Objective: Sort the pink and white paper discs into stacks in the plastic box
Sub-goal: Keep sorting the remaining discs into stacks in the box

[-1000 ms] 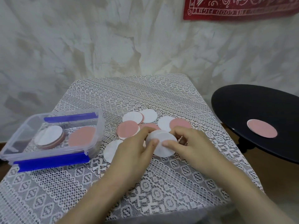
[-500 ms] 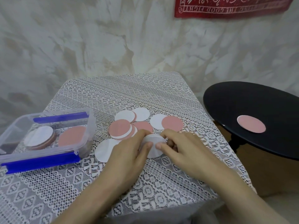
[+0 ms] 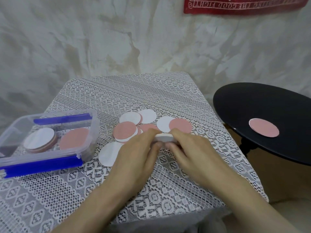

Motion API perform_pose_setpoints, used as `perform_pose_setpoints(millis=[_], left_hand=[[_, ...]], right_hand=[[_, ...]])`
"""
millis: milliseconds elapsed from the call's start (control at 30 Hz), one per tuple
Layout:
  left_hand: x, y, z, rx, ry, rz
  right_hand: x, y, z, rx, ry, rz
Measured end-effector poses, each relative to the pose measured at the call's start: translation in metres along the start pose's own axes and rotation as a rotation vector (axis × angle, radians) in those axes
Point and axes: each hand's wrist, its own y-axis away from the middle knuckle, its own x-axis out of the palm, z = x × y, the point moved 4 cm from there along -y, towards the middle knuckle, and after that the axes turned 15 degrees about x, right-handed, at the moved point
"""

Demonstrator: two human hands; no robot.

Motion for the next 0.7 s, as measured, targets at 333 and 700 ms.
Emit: perform_pose_setpoints(millis=[333,700], left_hand=[[-0.004,0.002,0.008,-0.060,0.101,0.029],[-0.052,0.020,0.014,-0.152,0.168,-0.097]], right_hand=[[-0.001,-0.005,-0.004,0.003,-0.116,0.027],[0.000,-0.013,0.033,-0.033,-0.520,0.102]])
